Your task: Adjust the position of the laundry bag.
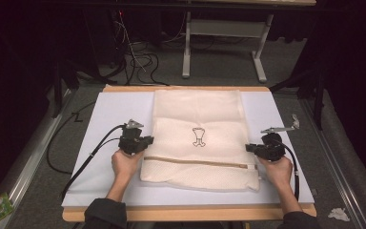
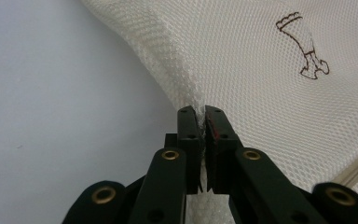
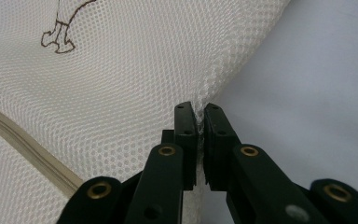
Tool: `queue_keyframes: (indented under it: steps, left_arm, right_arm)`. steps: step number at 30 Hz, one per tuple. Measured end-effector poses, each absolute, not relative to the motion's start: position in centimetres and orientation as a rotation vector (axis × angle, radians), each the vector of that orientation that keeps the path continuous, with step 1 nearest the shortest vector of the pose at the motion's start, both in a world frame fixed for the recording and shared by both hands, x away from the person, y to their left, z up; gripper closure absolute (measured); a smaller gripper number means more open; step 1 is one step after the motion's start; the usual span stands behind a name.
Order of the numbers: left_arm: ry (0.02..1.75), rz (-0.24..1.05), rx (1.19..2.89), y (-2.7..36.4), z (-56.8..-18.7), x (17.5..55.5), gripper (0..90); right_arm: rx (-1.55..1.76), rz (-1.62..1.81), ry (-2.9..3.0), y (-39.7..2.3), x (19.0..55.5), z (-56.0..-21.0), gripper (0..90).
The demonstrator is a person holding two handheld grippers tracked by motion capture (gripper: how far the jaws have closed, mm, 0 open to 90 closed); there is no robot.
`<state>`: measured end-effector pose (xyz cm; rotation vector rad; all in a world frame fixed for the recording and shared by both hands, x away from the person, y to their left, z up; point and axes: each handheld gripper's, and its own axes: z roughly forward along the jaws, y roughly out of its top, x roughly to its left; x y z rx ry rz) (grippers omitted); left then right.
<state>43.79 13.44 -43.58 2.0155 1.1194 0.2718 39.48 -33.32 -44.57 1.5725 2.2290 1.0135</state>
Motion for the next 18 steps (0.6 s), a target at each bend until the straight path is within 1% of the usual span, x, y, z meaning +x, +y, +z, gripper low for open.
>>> queue_keyframes:
  steps: [18]
  left_arm:
    - [1.155,0.31,1.99,16.4,-43.9,42.5,85.5]
  right_arm:
    - [1.521,1.061,2.271,-30.7,39.6,-44.6,86.6]
